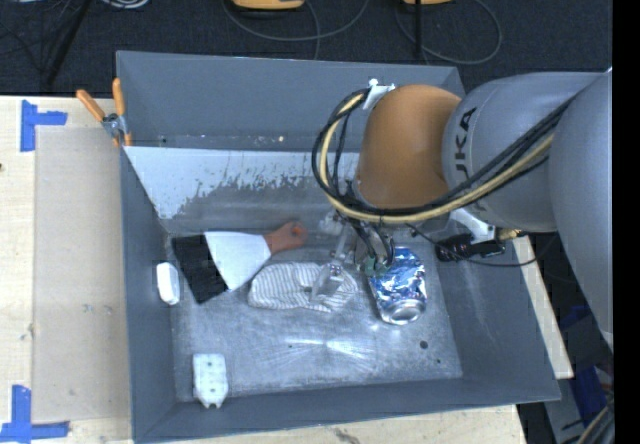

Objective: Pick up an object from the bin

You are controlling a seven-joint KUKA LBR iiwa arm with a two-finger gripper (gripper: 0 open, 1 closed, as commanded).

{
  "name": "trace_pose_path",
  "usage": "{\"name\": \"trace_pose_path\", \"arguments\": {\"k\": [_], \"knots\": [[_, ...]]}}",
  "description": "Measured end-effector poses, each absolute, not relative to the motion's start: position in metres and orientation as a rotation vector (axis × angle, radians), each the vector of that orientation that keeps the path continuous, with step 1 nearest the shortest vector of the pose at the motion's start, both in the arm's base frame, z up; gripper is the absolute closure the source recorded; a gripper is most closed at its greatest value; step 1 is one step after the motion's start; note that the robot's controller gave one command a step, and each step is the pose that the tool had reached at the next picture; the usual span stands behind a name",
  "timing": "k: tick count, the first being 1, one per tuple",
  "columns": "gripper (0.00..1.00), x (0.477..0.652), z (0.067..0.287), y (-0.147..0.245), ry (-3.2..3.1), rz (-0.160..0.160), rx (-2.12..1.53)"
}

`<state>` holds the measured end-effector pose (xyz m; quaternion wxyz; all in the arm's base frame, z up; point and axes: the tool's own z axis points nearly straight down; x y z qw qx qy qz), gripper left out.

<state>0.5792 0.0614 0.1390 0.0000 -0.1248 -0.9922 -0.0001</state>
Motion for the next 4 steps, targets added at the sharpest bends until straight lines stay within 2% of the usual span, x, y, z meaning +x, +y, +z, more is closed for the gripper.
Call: {"name": "trace_pose_path", "arguments": {"k": [1,2,4], "knots": [[0.0,0.5742,0.0878,0.0634,-3.122,0.0,-0.376],[1.0,0.5734,0.0823,0.0644,-3.12,-0.004,-0.381],[1.0,0.5725,0.0848,0.0642,-3.118,-0.002,-0.38]]}}
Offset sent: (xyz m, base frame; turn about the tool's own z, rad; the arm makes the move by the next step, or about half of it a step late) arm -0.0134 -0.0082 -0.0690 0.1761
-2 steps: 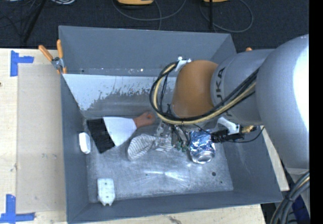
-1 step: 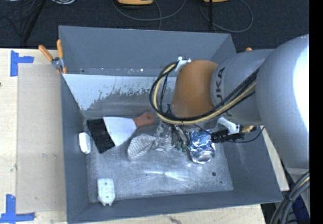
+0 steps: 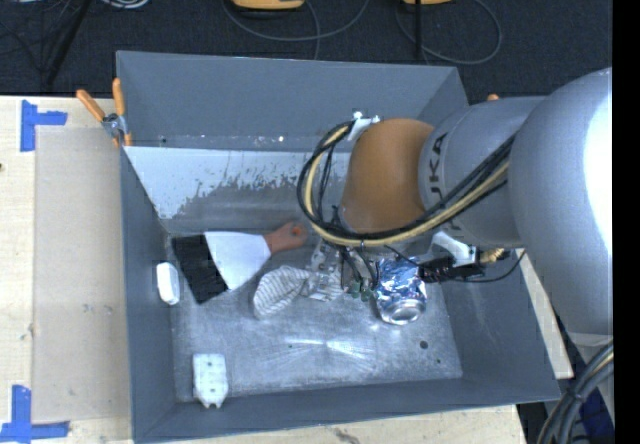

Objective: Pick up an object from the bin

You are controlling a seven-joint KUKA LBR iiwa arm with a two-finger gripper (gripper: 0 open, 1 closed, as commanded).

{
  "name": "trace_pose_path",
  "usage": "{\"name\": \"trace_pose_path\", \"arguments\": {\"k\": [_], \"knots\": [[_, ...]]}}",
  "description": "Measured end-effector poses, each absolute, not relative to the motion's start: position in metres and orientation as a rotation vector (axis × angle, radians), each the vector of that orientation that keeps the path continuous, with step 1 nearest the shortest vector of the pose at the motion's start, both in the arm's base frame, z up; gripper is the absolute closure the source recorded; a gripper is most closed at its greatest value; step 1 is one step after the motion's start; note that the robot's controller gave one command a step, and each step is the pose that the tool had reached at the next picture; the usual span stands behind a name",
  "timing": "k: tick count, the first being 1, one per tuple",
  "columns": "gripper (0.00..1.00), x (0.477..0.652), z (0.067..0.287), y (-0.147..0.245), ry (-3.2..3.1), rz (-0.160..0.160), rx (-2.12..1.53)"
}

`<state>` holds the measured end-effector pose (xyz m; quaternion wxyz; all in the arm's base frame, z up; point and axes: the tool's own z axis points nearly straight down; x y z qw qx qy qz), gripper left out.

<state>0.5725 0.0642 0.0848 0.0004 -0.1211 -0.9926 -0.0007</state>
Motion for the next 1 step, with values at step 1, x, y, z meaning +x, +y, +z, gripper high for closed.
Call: {"name": "trace_pose_path", "arguments": {"k": [1], "knots": [[1.0,0.5724,0.0914,0.064,-3.117,-0.001,-0.381]]}}
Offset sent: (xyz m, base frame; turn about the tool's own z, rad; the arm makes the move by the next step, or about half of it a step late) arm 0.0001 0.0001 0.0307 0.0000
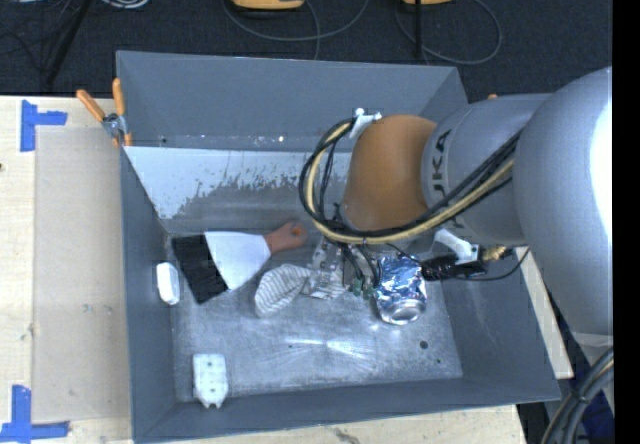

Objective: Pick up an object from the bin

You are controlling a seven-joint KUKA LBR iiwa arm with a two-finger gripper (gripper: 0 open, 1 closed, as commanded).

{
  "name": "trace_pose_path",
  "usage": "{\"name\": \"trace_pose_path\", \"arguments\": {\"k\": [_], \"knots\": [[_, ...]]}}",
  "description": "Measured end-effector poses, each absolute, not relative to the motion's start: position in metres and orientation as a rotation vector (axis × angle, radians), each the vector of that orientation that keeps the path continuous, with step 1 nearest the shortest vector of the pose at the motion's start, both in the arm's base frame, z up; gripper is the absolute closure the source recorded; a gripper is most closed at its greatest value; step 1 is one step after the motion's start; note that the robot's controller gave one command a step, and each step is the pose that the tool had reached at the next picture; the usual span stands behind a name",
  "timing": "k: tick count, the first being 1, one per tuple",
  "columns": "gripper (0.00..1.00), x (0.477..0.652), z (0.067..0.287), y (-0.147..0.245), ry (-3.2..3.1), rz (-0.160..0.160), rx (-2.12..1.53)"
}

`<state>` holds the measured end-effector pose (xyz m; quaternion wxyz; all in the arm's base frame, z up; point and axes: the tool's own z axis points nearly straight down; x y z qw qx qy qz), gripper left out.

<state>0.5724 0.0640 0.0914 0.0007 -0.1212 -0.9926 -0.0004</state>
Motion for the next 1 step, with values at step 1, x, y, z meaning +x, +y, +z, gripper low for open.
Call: {"name": "trace_pose_path", "arguments": {"k": [1], "knots": [[1.0,0.5725,0.0987,0.0638,-3.117,-0.001,-0.38]]}}
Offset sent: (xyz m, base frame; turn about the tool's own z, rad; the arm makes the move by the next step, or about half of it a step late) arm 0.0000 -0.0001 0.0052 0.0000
